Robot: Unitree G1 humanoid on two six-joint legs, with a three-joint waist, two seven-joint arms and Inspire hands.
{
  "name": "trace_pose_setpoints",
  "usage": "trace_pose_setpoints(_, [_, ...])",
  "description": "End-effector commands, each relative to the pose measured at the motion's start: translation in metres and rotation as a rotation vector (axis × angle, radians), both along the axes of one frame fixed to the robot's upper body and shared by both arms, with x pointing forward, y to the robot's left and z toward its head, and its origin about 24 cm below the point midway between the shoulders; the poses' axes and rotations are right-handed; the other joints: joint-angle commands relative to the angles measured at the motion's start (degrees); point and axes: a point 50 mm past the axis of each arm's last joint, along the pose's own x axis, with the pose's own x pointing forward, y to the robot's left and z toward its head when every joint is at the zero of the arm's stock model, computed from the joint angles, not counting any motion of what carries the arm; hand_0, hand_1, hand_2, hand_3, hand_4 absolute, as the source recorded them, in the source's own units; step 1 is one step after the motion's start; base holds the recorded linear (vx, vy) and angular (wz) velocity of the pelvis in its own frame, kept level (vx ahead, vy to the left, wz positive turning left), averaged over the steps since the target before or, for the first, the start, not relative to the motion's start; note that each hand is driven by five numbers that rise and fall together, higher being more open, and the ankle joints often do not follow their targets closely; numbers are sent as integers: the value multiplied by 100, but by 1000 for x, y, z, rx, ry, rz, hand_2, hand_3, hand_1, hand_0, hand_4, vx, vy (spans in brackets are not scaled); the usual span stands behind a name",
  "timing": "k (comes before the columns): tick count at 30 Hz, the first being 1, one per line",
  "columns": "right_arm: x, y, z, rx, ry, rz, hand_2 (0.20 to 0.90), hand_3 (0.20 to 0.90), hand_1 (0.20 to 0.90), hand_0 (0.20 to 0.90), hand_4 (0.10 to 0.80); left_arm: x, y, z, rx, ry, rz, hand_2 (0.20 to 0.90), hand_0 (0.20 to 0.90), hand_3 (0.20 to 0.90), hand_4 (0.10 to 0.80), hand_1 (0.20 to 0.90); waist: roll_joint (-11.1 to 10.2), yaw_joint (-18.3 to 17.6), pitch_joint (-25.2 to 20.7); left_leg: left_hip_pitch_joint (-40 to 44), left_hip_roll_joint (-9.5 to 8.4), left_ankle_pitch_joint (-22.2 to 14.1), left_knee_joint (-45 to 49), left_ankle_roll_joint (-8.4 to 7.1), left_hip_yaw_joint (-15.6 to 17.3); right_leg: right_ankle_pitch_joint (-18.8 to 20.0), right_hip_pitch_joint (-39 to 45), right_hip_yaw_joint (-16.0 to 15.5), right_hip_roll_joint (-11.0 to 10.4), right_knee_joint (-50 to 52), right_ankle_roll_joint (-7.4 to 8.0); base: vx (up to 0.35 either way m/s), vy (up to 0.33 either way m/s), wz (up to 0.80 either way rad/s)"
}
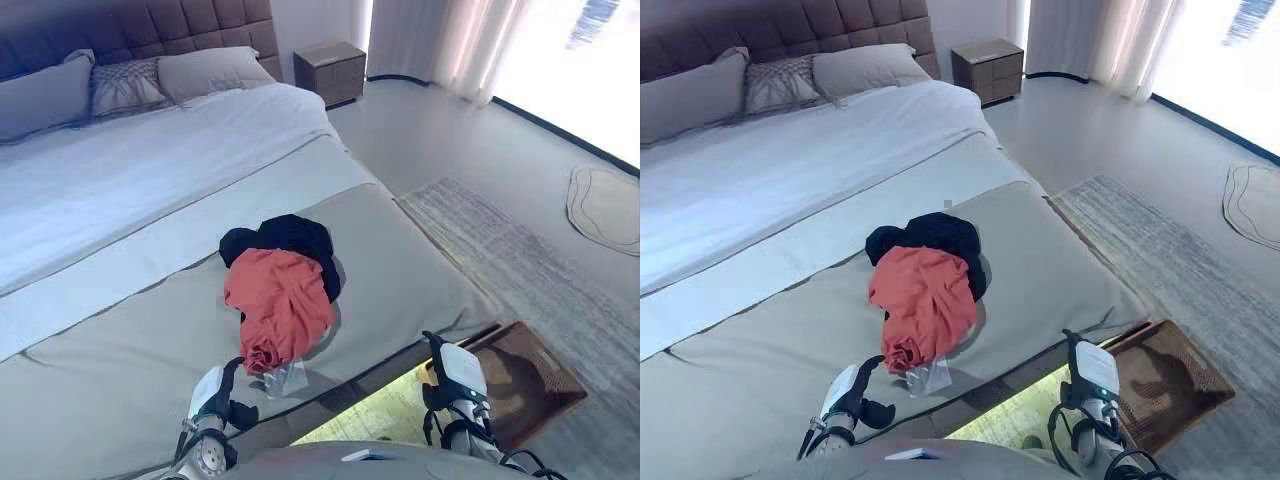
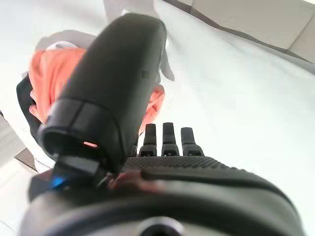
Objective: Pick up the clothes from the bed and place them into the basket
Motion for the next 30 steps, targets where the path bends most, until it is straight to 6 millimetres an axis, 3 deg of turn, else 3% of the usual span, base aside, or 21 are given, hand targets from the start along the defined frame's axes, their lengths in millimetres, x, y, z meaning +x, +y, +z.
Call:
trace_pose_setpoints(1, [38, 5, 19, -22, -186, -6, 900, 900, 900, 900, 800, 44, 13, 21, -10, -156, 22, 900, 900, 900, 800, 900, -277, -17, 84, 86, -42, -506, 39, 56, 96, -366, 234, 291, -224, 146, 205, 0, 0, 0])
trace_pose_setpoints(6, [31, -2, 15, -13, -172, -105, 900, 900, 900, 900, 800, 46, 8, 24, 12, -217, -25, 900, 900, 900, 800, 900, -248, -11, 72, 95, -41, -504, 39, 45, 104, -361, 255, 279, -230, 127, 198, 0, 0, 0])
trace_pose_setpoints(20, [32, 3, 8, 144, -84, -176, 900, 900, 900, 900, 800, 49, 9, 26, -47, -224, 21, 900, 900, 900, 800, 900, -203, 96, 61, 82, -43, -457, 39, 20, 20, -378, 295, 176, -260, 148, 159, 1, -1, 0])
trace_pose_setpoints(23, [41, 4, 13, 166, -125, -156, 900, 900, 900, 900, 800, 54, 13, 32, -25, -282, 37, 900, 900, 900, 800, 900, -196, 161, 72, 75, -48, -438, 39, 12, -25, -388, 321, 132, -265, 153, 143, 20, -12, 5])
trace_pose_setpoints(30, [90, 12, 47, 48, -286, 48, 900, 900, 900, 900, 800, 75, 31, 62, 232, -539, -30, 900, 900, 900, 800, 900, -207, 505, 201, -50, -82, -352, 39, -14, -277, -454, 299, -35, -275, 252, 69, -5, -18, 14])
